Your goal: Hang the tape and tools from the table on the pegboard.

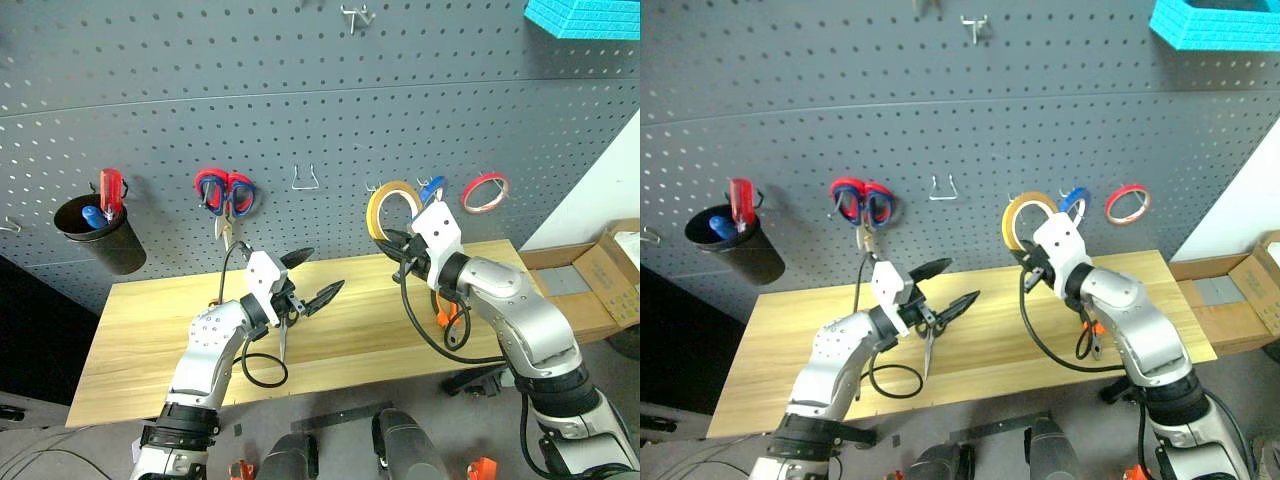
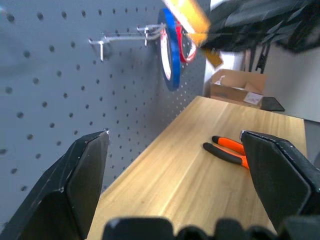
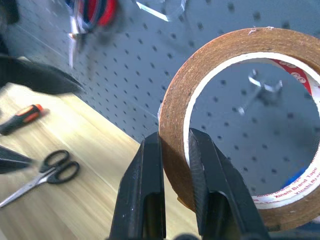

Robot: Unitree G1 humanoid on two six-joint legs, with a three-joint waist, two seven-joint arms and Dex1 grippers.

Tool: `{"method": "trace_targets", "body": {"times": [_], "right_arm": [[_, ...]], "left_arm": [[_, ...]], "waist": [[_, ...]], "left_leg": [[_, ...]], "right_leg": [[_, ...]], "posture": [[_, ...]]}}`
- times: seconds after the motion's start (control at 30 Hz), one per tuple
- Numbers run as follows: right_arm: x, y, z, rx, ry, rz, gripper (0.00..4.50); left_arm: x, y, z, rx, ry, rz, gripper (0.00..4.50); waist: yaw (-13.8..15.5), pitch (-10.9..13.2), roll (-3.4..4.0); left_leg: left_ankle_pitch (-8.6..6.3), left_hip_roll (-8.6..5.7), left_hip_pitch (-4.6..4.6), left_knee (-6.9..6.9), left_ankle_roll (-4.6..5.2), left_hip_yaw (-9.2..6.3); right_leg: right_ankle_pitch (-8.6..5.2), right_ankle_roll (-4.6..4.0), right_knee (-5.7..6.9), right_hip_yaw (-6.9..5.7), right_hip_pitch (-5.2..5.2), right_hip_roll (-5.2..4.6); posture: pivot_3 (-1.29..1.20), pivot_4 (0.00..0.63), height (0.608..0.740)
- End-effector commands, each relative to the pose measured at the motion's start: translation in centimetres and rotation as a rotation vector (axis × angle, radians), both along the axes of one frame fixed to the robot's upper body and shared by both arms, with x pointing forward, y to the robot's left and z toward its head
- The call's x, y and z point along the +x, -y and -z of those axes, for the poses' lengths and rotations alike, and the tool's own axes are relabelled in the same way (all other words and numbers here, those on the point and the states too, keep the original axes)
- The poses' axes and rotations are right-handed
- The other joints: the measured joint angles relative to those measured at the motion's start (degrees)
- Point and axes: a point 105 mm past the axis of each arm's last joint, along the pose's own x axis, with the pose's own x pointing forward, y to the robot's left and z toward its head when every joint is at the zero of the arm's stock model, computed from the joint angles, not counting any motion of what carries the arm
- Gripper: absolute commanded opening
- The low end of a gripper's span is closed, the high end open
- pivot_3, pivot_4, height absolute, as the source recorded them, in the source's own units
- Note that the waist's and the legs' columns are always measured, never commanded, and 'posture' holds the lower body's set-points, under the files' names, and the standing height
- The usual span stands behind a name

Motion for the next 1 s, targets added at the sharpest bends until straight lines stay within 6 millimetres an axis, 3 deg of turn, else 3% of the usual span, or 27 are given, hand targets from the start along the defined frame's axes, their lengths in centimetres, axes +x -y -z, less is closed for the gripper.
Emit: {"method": "trace_targets", "body": {"times": [0.03,0.43,0.67,0.87,0.93,1.0], "right_arm": [[1.1,-0.7,-1.1,0.011,0.064,0.006,0.13],[4.6,-2.4,0.6,0.001,0.045,0.054,0.13],[3.9,-1.5,0.8,0.035,0.015,0.064,2.39],[-0.4,0.2,0.4,0.028,-0.019,-0.012,4.42],[-2.8,1.9,1.1,0.030,-0.095,-0.054,4.47],[-4.8,4.2,3.4,-0.002,-0.233,-0.044,4.47]], "left_arm": [[-0.2,-0.2,-1.3,-0.008,0.047,-0.012,4.50],[-0.2,0.2,-1.5,-0.017,0.060,-0.010,4.50],[-0.4,0.6,-1.2,-0.016,0.048,0.007,4.50],[-0.5,1.1,-0.3,0.016,0.027,0.042,4.50],[-0.7,1.3,0.5,0.039,0.008,0.058,4.50],[-1.2,1.6,1.5,0.083,-0.009,0.090,4.50]], "waist": [[0.0,-0.2,0.06],[0.1,-1.6,0.09],[0.0,-1.6,0.12],[0.0,-1.6,0.14],[0.2,-1.6,0.16],[0.8,-1.5,0.15]], "left_leg": [[0.00,0.00,0.02,0.00,0.00,0.02],[0.11,0.01,0.13,0.00,-0.18,0.03],[0.08,0.02,0.12,0.00,-0.14,0.02],[0.02,0.03,0.10,0.01,-0.02,-0.01],[0.00,0.03,0.09,0.01,0.00,-0.01],[-0.01,0.05,0.13,0.02,0.02,-0.02]], "right_leg": [[0.02,-0.03,0.00,0.02,0.01,0.04],[0.09,-0.10,0.02,0.13,0.07,0.17],[0.09,-0.11,0.03,0.16,0.06,0.18],[0.08,-0.11,0.01,0.15,0.07,0.18],[0.08,-0.10,-0.02,0.14,0.09,0.17],[0.06,-0.10,-0.05,0.11,0.18,0.17]], "posture": [[-0.18,0.094,0.740],[-0.17,0.094,0.740],[-0.19,0.121,0.740],[-0.22,0.145,0.740],[-0.22,0.153,0.740],[-0.24,0.172,0.740]]}}
